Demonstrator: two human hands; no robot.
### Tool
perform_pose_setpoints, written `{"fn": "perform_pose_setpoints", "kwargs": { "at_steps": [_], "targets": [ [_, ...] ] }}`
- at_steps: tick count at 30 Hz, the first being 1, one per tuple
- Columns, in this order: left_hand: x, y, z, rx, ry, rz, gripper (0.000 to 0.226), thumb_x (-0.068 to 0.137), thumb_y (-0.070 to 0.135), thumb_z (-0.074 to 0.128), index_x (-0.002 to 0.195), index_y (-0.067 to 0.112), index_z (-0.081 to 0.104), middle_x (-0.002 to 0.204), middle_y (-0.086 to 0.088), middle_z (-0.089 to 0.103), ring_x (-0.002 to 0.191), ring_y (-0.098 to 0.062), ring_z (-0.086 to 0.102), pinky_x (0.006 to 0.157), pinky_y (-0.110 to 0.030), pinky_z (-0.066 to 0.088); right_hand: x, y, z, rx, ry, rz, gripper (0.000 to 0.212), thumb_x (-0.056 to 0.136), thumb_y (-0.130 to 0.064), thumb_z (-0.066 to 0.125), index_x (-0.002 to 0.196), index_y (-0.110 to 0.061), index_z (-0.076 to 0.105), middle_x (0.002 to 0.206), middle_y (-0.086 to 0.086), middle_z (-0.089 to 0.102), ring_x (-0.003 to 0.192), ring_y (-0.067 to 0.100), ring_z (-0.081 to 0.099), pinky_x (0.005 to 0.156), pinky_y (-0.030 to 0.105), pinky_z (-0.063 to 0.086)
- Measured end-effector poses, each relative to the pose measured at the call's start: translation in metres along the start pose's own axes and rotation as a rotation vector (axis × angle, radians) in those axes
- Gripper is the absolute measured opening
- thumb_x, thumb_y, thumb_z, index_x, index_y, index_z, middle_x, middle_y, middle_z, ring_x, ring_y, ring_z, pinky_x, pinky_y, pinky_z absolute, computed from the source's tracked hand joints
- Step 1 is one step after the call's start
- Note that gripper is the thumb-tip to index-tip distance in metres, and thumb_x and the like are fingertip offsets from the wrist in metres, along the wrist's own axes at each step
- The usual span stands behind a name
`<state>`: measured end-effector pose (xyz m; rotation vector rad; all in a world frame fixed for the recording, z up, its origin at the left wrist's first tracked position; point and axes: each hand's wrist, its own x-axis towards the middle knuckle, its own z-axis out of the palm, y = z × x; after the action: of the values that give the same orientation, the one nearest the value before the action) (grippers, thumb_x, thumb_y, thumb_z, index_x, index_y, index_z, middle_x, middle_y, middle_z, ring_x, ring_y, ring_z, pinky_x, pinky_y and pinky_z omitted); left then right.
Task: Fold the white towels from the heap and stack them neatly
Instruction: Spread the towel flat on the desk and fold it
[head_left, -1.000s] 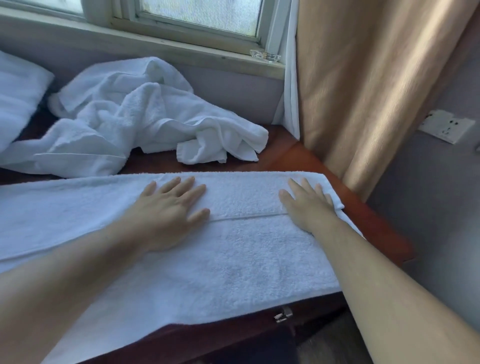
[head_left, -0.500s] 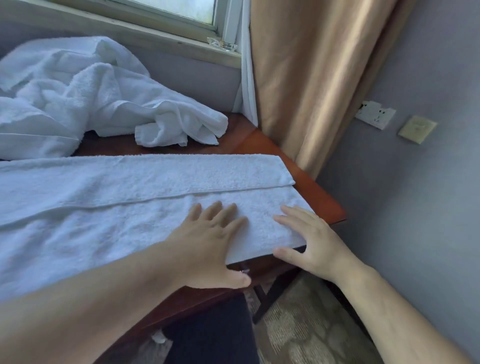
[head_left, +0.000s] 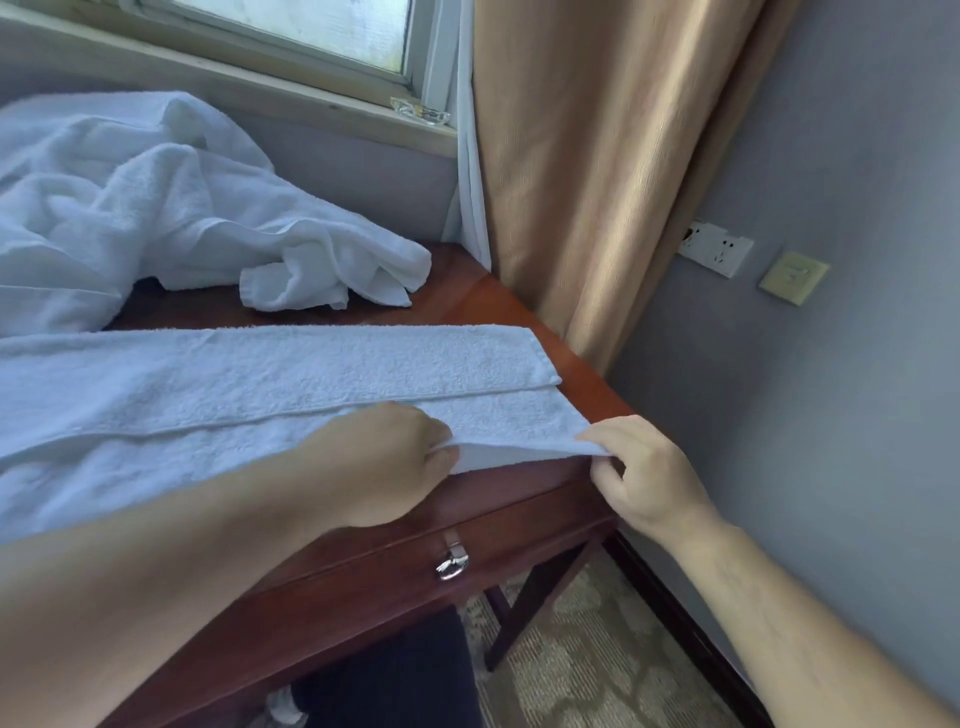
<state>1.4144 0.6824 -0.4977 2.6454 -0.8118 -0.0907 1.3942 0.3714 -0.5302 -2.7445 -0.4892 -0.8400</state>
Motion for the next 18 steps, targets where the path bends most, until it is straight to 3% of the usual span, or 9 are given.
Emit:
{"fn": "perform_pose_setpoints", "kwargs": {
  "at_steps": [3,5,7,12,15,18],
  "targets": [
    [0.017,-0.009,-0.021,-0.045,0.015,-0.085,0.042,0.101,0.043,0.045,0.069,0.017,0.048,0.069,0.002,0.055,0.064,-0.013,0.051,0.056,-0.031,0.037,0.026,-0.001,-0.001,0.181,0.04,0.219,0.025,0.086,-0.008,0.067,0.099,-0.026,0.077,0.091,-0.022,0.071,0.091,-0.002,0.064,0.079,0.008,0.045],
    [0.028,-0.018,-0.036,-0.037,0.001,-0.129,0.043,0.1,0.044,0.047,0.065,0.019,0.047,0.065,0.004,0.053,0.059,-0.012,0.047,0.053,-0.03,0.033,0.049,0.0,0.002,0.295,0.053,0.383,0.014,0.089,-0.023,0.069,0.092,-0.035,0.075,0.084,-0.026,0.07,0.082,-0.008,0.064,0.066,0.004,0.043],
    [0.038,-0.031,-0.047,-0.03,0.002,-0.159,0.043,0.1,0.046,0.049,0.063,0.026,0.047,0.066,0.007,0.052,0.06,-0.01,0.047,0.054,-0.029,0.032,0.072,0.004,0.01,0.366,0.071,0.483,0.008,0.088,-0.031,0.072,0.081,-0.032,0.072,0.077,-0.023,0.069,0.07,-0.007,0.062,0.057,0.007,0.041],
    [0.071,-0.062,-0.06,0.05,0.068,-0.232,0.035,0.097,0.052,0.054,0.067,0.033,0.055,0.069,0.007,0.057,0.063,-0.01,0.054,0.052,-0.028,0.034,0.125,0.011,0.043,0.349,0.017,0.588,0.027,0.094,-0.032,0.064,0.08,-0.008,0.065,0.069,0.001,0.066,0.061,0.011,0.056,0.047,0.017,0.037],
    [0.092,-0.083,-0.064,0.173,0.136,-0.259,0.037,0.095,0.057,0.054,0.074,0.028,0.06,0.074,0.006,0.058,0.065,-0.012,0.055,0.053,-0.027,0.039,0.155,0.012,0.062,0.256,-0.037,0.622,0.037,0.098,-0.032,0.058,0.069,-0.011,0.049,0.061,-0.003,0.05,0.055,0.013,0.044,0.043,0.019,0.032],
    [0.112,-0.102,-0.064,0.231,0.184,-0.262,0.045,0.093,0.061,0.055,0.066,0.025,0.056,0.071,0.006,0.058,0.06,-0.013,0.055,0.048,-0.025,0.036,0.175,0.016,0.078,0.168,-0.094,0.651,0.041,0.1,-0.033,0.053,0.066,-0.017,0.038,0.062,-0.005,0.045,0.056,0.014,0.042,0.047,0.029,0.028]
  ]
}}
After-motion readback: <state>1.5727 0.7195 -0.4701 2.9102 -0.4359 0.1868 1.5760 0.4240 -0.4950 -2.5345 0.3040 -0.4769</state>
